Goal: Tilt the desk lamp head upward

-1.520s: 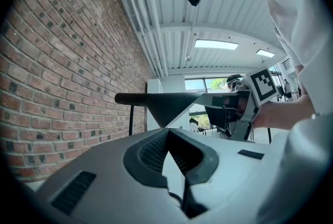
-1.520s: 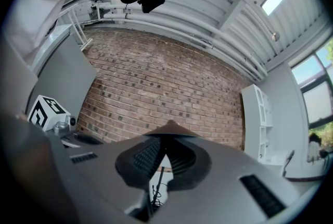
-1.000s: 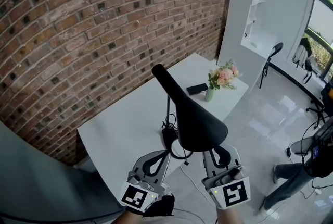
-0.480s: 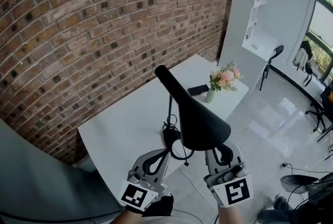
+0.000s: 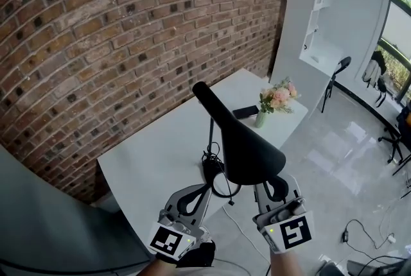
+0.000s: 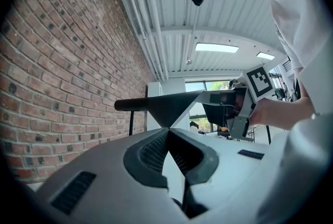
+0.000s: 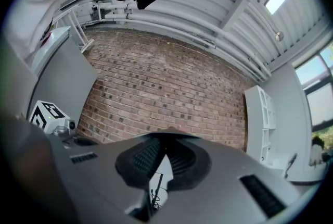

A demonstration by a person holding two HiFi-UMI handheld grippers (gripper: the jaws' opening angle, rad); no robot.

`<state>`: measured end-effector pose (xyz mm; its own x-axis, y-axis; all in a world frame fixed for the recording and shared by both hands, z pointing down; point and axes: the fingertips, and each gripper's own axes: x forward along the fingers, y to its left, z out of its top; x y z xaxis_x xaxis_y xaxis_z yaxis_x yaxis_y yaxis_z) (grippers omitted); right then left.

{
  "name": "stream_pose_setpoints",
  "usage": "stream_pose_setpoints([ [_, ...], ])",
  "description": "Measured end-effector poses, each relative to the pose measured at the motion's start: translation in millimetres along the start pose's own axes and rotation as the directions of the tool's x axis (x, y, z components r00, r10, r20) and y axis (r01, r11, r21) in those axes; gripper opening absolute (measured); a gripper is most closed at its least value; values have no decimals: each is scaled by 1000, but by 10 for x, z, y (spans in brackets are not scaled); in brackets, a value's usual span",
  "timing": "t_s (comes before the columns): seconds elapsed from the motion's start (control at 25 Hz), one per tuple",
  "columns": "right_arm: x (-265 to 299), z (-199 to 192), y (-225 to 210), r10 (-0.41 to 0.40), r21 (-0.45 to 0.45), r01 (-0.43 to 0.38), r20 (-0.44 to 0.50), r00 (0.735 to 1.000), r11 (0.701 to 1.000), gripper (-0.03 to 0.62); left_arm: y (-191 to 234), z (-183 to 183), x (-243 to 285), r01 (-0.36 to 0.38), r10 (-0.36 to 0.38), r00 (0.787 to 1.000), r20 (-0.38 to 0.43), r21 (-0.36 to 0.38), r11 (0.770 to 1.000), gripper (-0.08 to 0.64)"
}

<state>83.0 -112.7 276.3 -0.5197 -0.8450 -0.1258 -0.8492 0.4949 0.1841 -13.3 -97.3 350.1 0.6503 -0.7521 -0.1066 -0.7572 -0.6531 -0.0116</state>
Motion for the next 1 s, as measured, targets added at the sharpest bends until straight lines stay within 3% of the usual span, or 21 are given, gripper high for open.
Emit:
stream_pose_setpoints([
  [0.36, -5, 16, 2, 1, -31, -1, 11, 1000, 1000, 12, 9, -8, -34, -7, 7, 1000, -4, 3, 1000, 8],
  [0.6, -26, 2, 6, -23, 1, 23, 10, 1000, 1000, 12, -16, -33, -40, 1, -2, 1000, -11, -8, 1000, 6],
  [0.76, -37, -36, 33, -15, -36, 15, -14, 1000, 999, 12, -43, -24, -40, 11, -11, 1000, -2, -18, 1000, 8],
  [1.0, -67, -109, 75, -16, -10, 16, -13, 1000, 1000, 12, -20, -46, -98, 1, -1, 1000, -5, -11, 1000, 8],
])
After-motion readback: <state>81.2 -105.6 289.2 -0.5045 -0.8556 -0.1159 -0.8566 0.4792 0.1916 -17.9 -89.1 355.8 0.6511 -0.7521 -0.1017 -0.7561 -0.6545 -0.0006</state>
